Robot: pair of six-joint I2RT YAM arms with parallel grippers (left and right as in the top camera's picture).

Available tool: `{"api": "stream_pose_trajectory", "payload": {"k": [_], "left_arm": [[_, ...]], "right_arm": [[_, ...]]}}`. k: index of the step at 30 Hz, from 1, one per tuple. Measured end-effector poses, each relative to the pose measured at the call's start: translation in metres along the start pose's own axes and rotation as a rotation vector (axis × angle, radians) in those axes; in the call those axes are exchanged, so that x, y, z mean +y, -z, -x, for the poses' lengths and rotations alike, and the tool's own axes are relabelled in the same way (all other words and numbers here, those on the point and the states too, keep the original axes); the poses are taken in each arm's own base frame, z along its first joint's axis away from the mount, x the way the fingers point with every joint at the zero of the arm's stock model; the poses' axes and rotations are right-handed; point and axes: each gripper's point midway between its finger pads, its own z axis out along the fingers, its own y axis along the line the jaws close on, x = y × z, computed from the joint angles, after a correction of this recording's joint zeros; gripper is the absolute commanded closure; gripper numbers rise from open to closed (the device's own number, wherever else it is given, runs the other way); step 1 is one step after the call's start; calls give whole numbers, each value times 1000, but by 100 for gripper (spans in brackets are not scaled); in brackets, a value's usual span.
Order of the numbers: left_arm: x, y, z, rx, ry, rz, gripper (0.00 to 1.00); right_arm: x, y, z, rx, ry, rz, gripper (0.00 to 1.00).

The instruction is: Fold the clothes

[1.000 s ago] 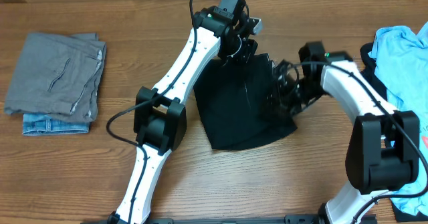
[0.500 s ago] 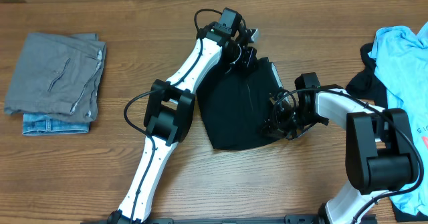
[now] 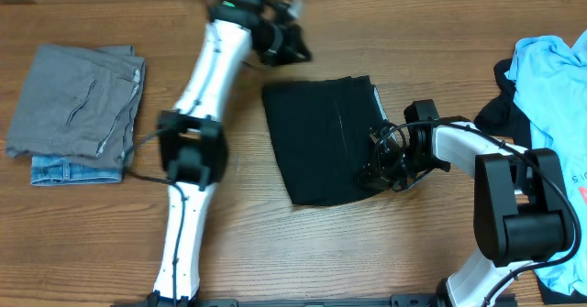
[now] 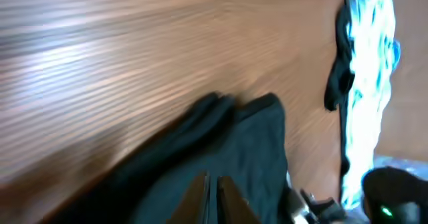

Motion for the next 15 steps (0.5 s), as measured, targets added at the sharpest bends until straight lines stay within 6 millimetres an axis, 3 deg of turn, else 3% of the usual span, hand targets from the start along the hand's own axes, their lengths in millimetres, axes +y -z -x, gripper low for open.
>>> {"api": "stream_pose_trajectory", "payload": {"k": [3, 7, 10, 15], "left_arm": [[32, 37, -6, 15, 89, 30, 91], [67, 54, -22, 65, 155, 52, 91], [76, 45, -38, 121, 156, 32, 91], [98, 6, -68, 213, 161, -15, 90]], "right_arm": [[0, 0, 0, 0, -1, 0, 96], [0, 0, 0, -1, -1, 0, 96], [0, 0, 0, -1, 0, 0, 96], [0, 0, 1, -5, 3, 0, 96]]}}
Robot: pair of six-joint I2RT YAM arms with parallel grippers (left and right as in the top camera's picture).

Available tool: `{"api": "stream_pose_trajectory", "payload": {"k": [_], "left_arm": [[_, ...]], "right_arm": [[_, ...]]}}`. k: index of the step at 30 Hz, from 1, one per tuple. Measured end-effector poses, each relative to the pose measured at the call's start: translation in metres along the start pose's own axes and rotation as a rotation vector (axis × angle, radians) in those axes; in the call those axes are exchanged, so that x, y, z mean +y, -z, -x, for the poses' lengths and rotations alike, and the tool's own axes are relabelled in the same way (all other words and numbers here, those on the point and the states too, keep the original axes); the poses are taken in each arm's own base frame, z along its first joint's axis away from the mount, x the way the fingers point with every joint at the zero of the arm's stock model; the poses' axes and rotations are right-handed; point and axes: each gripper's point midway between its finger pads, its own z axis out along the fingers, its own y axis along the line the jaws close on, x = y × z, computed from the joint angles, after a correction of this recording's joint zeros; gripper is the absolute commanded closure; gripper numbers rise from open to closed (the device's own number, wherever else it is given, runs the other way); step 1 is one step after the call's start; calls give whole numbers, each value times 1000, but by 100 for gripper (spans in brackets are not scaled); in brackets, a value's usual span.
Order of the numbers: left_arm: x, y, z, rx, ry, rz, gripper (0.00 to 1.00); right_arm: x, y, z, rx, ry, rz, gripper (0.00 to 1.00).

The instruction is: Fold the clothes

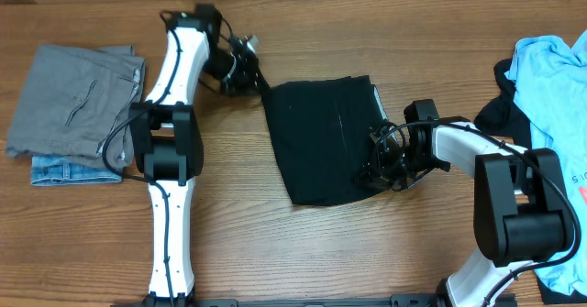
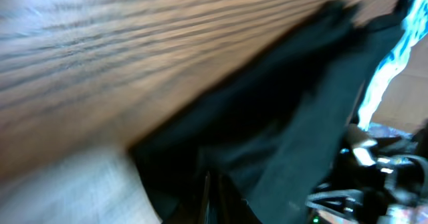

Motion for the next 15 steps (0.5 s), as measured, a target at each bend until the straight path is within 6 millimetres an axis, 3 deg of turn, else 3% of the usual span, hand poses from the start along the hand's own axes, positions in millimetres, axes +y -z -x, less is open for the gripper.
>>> {"api": "stream_pose_trajectory", "payload": {"k": [3, 8, 10, 12, 15], "left_arm": [[14, -20, -7, 29, 9, -22, 90], [15, -20, -9, 33, 19, -27, 88], [16, -16, -13, 48, 35, -1, 89], [18, -4, -17, 65, 52, 62, 89], [9, 23, -12, 38, 52, 115, 82]], "right_arm": [[0, 0, 0, -1, 1, 0, 96], [-1, 0, 0, -1, 2, -6, 96], [-2, 0, 1, -2, 2, -12, 95], [-3, 0, 1, -4, 2, -18, 88], [-3, 0, 1, -4, -5, -19, 90]]}}
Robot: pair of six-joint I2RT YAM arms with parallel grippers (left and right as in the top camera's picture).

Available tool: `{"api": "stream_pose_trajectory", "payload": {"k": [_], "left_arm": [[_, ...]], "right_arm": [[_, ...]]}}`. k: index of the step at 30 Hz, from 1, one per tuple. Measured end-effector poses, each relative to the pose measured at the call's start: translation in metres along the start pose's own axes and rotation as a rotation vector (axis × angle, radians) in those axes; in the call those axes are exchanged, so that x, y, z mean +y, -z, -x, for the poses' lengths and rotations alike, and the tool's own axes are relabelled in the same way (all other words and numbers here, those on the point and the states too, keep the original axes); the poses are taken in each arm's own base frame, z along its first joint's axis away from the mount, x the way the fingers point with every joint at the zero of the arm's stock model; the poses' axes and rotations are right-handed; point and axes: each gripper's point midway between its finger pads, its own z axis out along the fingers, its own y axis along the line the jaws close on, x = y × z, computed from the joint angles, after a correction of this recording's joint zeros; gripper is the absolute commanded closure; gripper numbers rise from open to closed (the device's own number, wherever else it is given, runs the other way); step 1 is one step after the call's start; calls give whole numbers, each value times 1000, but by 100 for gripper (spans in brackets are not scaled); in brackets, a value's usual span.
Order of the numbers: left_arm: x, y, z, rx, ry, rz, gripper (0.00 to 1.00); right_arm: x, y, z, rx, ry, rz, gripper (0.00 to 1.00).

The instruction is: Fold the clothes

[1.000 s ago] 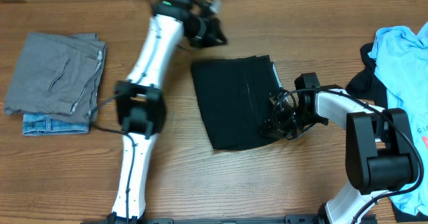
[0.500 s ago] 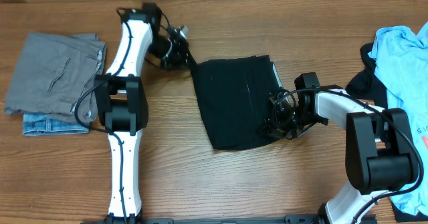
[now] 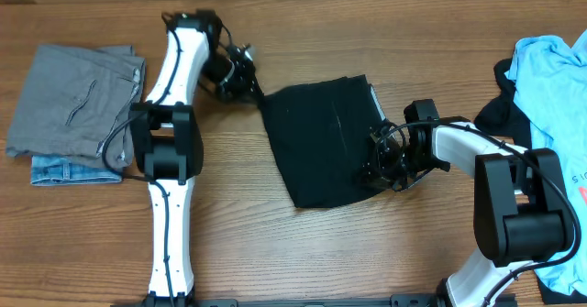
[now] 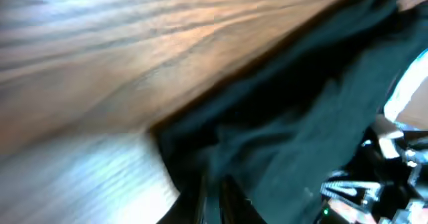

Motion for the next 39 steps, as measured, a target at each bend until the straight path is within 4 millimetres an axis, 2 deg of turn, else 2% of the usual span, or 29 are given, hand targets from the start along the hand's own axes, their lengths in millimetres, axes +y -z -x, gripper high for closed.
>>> {"api": "stream_pose_trajectory", "payload": {"k": [2, 5, 8, 9, 10, 11, 12, 13, 15, 18, 23, 26, 29, 32, 36, 39], "left_arm": [[-6, 28, 1, -41, 17, 36, 79], [-13, 76, -7, -102, 59, 103, 71], [-21, 114, -14, -180, 64, 147, 61], [-23, 122, -15, -199, 64, 155, 48], [-27, 132, -17, -222, 66, 165, 17], [-31, 138, -19, -239, 67, 172, 5], [-34, 142, -21, -251, 69, 179, 0], [-38, 145, -22, -261, 67, 196, 0], [-40, 145, -23, -264, 72, 216, 0], [-36, 136, -26, -246, 94, 278, 0], [-16, 117, -49, -154, 157, 416, 0], [-10, 110, -83, -75, 187, 487, 0], [-22, 113, -135, -28, 181, 536, 0], [-50, 115, -172, -80, 98, 546, 0], [-69, 98, -190, -176, 18, 523, 0], [-54, 65, -185, -194, 43, 485, 0]], "right_arm": [[0, 0, 0, 1, -20, 0, 90], [3, 4, -4, 26, -67, -9, 88], [16, 17, -4, 64, -91, -24, 85], [25, 24, 1, 60, -77, -27, 84], [34, 33, 7, 53, -60, -33, 83], [42, 40, 11, 45, -44, -40, 81], [53, 51, 18, 22, -17, -46, 79], [71, 70, 25, -18, 29, -63, 75], [88, 91, 31, -73, 81, -88, 69], [98, 119, 32, -150, 141, -177, 68], [68, 133, 21, -143, 98, -377, 68], [57, 138, 24, -158, 83, -451, 68], [52, 142, 30, -189, 74, -486, 68], [51, 144, 38, -223, 81, -499, 67], [50, 147, 46, -256, 84, -509, 67], [46, 151, 50, -281, 59, -547, 67]]}}
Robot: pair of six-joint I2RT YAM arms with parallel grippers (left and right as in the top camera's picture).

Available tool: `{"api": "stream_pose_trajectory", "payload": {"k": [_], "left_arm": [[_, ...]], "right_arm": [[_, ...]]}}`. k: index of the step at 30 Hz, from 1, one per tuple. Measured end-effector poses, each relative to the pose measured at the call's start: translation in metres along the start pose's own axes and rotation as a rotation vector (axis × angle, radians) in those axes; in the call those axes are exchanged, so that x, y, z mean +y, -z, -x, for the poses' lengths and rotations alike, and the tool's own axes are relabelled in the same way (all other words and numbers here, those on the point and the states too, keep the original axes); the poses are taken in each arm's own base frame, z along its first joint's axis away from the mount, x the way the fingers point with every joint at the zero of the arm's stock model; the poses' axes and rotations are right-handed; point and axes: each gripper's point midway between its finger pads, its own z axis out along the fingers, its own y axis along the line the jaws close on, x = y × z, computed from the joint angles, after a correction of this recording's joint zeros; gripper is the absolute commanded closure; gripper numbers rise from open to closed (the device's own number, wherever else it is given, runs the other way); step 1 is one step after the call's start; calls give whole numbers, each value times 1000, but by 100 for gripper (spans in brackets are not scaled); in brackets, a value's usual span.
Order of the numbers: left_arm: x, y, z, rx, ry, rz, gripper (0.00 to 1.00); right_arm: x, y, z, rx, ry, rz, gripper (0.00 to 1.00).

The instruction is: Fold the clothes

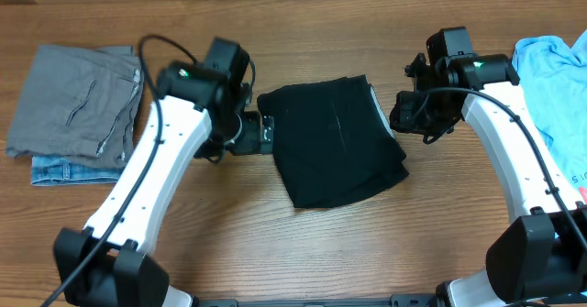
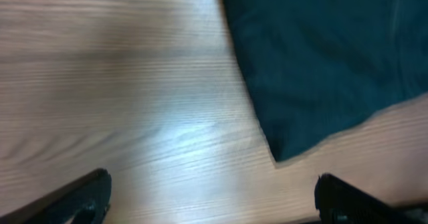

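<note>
A black garment (image 1: 330, 142) lies folded into a rough rectangle at the table's middle, with a white label (image 1: 376, 101) showing at its right edge. My left gripper (image 1: 264, 131) sits low beside the garment's left edge. In the left wrist view its fingers (image 2: 80, 197) stand far apart over bare wood, open and empty, and the black garment (image 2: 321, 57) fills the upper right. My right gripper (image 1: 410, 113) hovers just off the garment's upper right edge. The overhead view does not show how its jaws stand.
Folded grey trousers (image 1: 78, 101) rest on folded jeans (image 1: 73, 169) at the far left. A light blue shirt (image 1: 555, 78) is heaped over a dark garment (image 1: 500, 110) at the right edge.
My left gripper was shut at the garment's far left corner and is now open beside its left edge, nearer the front. My right gripper left the garment's lower right edge for its upper right.
First my left gripper was shut, behind the garment's far edge. Then it was at the far left corner, and that corner was then drawn out a little to the left. My right gripper stayed at the lower right edge throughout. Now both stand beside the garment.
</note>
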Motion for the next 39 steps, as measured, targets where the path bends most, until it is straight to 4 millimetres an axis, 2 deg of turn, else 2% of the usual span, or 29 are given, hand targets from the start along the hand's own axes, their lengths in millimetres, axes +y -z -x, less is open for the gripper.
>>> {"api": "stream_pose_trajectory", "payload": {"k": [5, 8, 14, 21, 28, 31, 36, 39], "left_arm": [[6, -68, -5, 43, 63, -38, 0], [6, -90, -6, 27, 93, -65, 0], [-10, -102, 15, -68, 109, -176, 0], [-34, -98, 32, -133, 81, -298, 0], [-53, -100, 31, -144, 39, -328, 0], [-59, -113, 26, -121, 34, -315, 0], [-59, -143, 17, -62, 35, -273, 0], [-62, -143, 22, -68, 58, -280, 0]], "right_arm": [[-5, -5, 12, -59, 2, -59, 65], [-2, -16, 16, -86, 24, -70, 63], [6, -42, 22, -135, 82, -69, 62], [12, -71, 13, -145, 145, -85, 62], [-2, -104, 4, -184, 162, -117, 56], [-7, -115, -3, -186, 162, -122, 55], [-11, -123, -11, -175, 161, -124, 55], [-11, -123, -11, -174, 161, -125, 55]]}}
